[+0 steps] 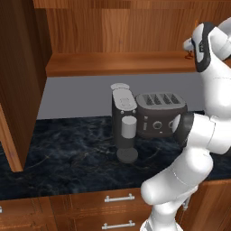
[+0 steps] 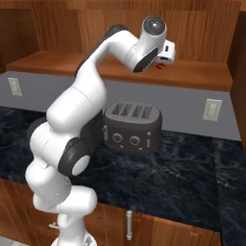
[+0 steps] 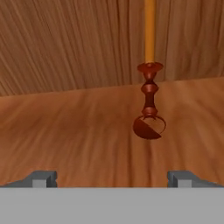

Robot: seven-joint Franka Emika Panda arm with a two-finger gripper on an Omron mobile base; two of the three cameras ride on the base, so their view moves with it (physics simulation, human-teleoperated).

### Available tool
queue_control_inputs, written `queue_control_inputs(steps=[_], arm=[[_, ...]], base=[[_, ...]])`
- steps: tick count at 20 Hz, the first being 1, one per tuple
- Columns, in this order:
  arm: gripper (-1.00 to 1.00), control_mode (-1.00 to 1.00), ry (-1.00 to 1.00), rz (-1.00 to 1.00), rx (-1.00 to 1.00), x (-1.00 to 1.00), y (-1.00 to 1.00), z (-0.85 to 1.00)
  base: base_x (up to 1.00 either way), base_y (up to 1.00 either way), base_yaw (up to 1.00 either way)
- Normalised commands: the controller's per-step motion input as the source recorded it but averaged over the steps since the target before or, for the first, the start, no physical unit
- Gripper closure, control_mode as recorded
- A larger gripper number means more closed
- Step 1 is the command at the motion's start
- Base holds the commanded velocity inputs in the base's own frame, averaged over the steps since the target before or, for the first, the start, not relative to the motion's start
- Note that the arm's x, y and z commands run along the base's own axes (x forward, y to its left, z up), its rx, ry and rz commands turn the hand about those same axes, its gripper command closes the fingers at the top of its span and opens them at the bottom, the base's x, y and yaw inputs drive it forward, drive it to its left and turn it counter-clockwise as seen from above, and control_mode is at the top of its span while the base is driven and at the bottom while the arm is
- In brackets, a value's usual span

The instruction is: Get the candle and the wine from the cabinet and move them to the dining counter.

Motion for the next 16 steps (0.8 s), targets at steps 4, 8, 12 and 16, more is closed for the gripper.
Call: queue_control_inputs(steps=[4, 8, 12, 16], arm=[[-1.00, -1.00, 0.02, 0.00, 0.00, 0.38, -0.11, -0.02], [-1.00, -1.00, 0.00, 0.00, 0.00, 0.34, -0.21, -0.01], [-1.00, -1.00, 0.00, 0.00, 0.00, 0.22, -0.26, 0.00], [-1.00, -1.00, 0.00, 0.00, 0.00, 0.09, -0.19, -0.01]], base=[[0.00, 0.00, 0.00], [0.00, 0.00, 0.00], [0.00, 0.00, 0.00], [0.00, 0.00, 0.00]])
